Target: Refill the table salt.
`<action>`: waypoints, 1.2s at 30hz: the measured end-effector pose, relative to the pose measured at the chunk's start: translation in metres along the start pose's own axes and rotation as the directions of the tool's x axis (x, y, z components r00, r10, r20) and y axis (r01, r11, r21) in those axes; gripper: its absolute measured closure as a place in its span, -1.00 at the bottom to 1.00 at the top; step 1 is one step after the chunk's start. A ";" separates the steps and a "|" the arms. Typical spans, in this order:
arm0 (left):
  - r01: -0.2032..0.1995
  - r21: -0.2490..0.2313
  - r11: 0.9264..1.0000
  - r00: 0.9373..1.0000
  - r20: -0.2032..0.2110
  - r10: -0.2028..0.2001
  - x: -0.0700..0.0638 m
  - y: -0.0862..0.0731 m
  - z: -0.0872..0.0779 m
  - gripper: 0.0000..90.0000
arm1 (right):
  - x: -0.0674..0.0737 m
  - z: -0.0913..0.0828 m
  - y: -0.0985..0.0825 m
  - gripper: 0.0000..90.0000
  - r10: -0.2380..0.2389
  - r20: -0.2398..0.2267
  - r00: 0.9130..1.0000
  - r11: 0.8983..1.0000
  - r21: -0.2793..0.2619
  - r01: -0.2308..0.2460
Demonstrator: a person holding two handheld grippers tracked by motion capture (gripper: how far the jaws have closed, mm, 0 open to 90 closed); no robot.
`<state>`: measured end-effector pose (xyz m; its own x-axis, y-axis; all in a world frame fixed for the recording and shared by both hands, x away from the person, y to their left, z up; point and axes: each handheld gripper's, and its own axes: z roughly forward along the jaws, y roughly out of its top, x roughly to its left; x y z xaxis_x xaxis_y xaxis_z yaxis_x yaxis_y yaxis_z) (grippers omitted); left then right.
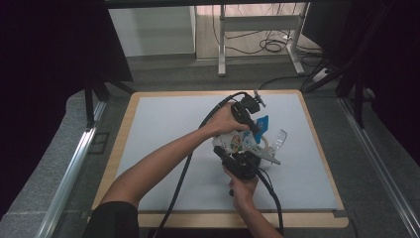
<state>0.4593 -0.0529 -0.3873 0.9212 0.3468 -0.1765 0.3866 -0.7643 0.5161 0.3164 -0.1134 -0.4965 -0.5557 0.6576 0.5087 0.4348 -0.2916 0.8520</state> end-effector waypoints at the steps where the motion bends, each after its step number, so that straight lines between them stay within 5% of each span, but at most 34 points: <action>1: 0.001 -0.001 1.000 1.000 0.000 -0.001 0.000 0.000 0.000 0.99 | 0.000 0.000 0.000 0.35 -0.001 0.000 1.000 1.000 0.000 0.001; 36: -0.004 0.002 1.000 1.000 -0.003 0.004 -0.001 0.002 0.001 0.99 | -0.001 -0.001 0.003 0.35 0.006 -0.011 1.000 1.000 0.005 -0.006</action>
<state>0.4595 -0.0547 -0.3867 0.9228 0.3450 -0.1715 0.3826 -0.7670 0.5151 0.3173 -0.1160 -0.4947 -0.5610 0.6481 0.5150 0.4417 -0.2918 0.8484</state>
